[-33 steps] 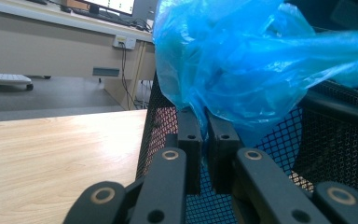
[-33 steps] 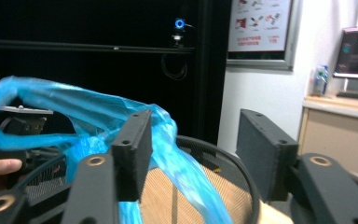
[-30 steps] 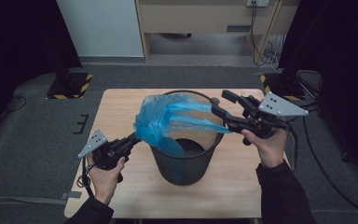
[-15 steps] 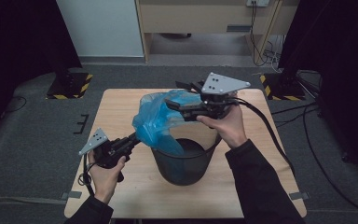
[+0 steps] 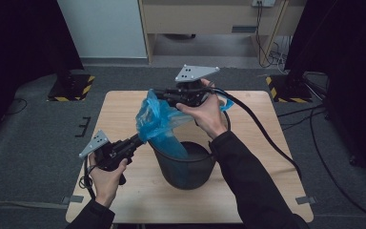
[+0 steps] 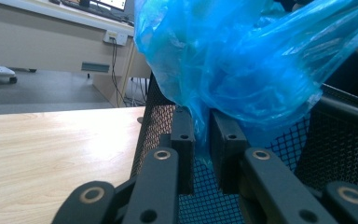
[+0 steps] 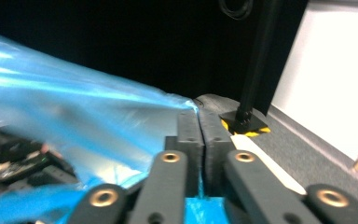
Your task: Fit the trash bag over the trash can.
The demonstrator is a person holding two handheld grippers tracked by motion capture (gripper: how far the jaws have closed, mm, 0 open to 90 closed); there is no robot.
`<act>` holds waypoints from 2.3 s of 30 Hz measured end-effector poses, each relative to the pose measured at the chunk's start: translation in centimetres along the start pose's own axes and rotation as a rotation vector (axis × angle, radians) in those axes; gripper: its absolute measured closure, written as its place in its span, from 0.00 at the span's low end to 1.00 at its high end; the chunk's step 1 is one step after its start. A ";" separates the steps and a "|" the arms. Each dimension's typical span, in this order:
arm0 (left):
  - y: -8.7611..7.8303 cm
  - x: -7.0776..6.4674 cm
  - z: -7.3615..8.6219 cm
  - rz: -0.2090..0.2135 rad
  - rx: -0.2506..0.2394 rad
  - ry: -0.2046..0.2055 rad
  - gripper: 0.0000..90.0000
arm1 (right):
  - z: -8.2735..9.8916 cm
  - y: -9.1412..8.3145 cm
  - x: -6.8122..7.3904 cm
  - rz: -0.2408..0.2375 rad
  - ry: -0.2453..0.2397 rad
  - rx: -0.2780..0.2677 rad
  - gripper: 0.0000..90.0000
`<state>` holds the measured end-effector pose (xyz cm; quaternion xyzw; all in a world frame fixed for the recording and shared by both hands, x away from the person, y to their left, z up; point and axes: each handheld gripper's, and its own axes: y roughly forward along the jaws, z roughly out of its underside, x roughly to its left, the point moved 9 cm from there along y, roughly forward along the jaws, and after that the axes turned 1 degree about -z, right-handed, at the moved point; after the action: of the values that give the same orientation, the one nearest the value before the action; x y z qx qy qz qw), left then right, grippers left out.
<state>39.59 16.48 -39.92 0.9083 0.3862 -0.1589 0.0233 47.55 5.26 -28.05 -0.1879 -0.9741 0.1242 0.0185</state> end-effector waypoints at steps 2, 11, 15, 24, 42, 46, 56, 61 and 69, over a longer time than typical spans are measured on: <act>0.0 0.1 -0.1 0.000 -0.009 -0.001 0.89 | -0.2 0.2 -0.7 0.031 0.045 -0.004 1.00; 0.0 0.1 -0.3 -0.002 -0.014 0.003 0.84 | 1.5 2.4 -4.0 0.223 0.152 0.081 1.00; -0.2 0.5 -0.7 -0.020 -0.037 0.004 0.71 | 3.4 4.1 -4.0 0.236 0.140 0.162 1.00; -1.8 0.1 -3.7 -0.052 -0.127 0.037 0.40 | 4.5 4.5 -4.5 0.262 0.133 0.214 0.98; -1.0 -4.0 -6.5 -0.042 -0.122 0.210 0.34 | 3.8 4.2 -4.2 0.256 0.180 0.161 0.94; 0.3 -4.6 -6.8 -0.064 -0.105 0.288 0.36 | 3.8 4.0 -4.2 0.255 0.182 0.157 0.94; 2.9 -5.2 -7.5 -0.138 -0.030 0.423 0.71 | 3.8 4.0 -3.8 0.231 0.177 0.156 0.97; 2.7 -4.7 -7.9 -0.132 -0.030 0.343 0.99 | 3.7 3.7 -3.8 0.231 0.169 0.147 0.94; -0.6 -1.7 -8.7 -0.120 -0.152 0.095 1.00 | 2.2 1.9 -3.9 0.229 0.141 0.053 0.65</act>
<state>40.47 17.17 -31.08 0.8856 0.4516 -0.0870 0.0644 51.62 4.98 -30.57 -0.3053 -0.9391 0.1376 0.0774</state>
